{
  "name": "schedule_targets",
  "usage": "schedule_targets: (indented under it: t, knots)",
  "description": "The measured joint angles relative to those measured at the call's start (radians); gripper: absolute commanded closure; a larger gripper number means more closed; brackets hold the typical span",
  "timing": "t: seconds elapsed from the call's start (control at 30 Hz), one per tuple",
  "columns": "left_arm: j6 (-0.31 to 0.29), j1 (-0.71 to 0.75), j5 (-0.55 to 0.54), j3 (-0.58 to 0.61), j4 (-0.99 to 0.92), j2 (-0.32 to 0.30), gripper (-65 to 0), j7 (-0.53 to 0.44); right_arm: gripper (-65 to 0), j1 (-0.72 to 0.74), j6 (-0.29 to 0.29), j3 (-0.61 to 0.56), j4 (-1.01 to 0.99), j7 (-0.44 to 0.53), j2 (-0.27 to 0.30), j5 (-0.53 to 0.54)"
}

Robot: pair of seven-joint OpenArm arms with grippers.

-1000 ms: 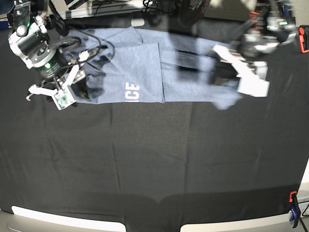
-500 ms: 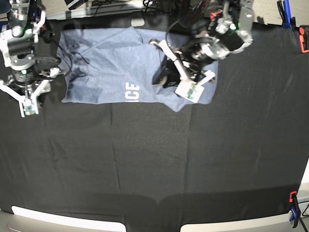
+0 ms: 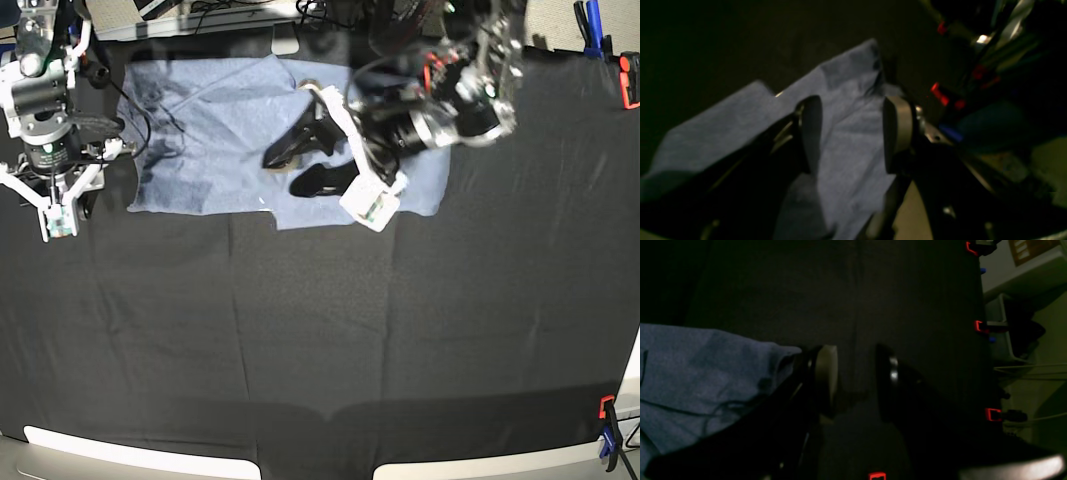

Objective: Layout the t-shirt on the table in an organized manner, then fold the t-shirt properly
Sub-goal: 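Grasp the shirt end with the left gripper and fold it toward the right gripper, then release the left gripper and grasp the other shirt end with the right gripper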

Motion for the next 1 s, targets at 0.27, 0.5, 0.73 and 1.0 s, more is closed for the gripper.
schedule_targets:
  t: [0.27, 0.5, 0.73, 1.0]
  knots:
    - [0.035, -0.013, 0.210, 0.000, 0.014, -0.140, -26.9, -0.031, -19.1, -0.131, -0.003, 0.000, -0.070, 0.020, 0.000, 0.002]
    - [0.095, -0.007, 0.279, 0.001, 0.014, -0.270, -26.9, -0.110, -19.2, -0.238, 0.006, 0.066, -0.071, 0.060, -0.001, 0.142]
    - [0.134, 0.027, 0.297, -0.129, 0.013, -0.300, -26.9, -0.191, -31.6, -0.186, 0.186, 0.299, -0.265, 0.088, -0.001, 0.435]
    - [0.134, 0.040, 0.181, -0.303, -0.026, -0.294, -26.9, -0.221, -31.6, -0.027, 0.473, 0.344, -0.637, -0.031, -0.005, 0.761]
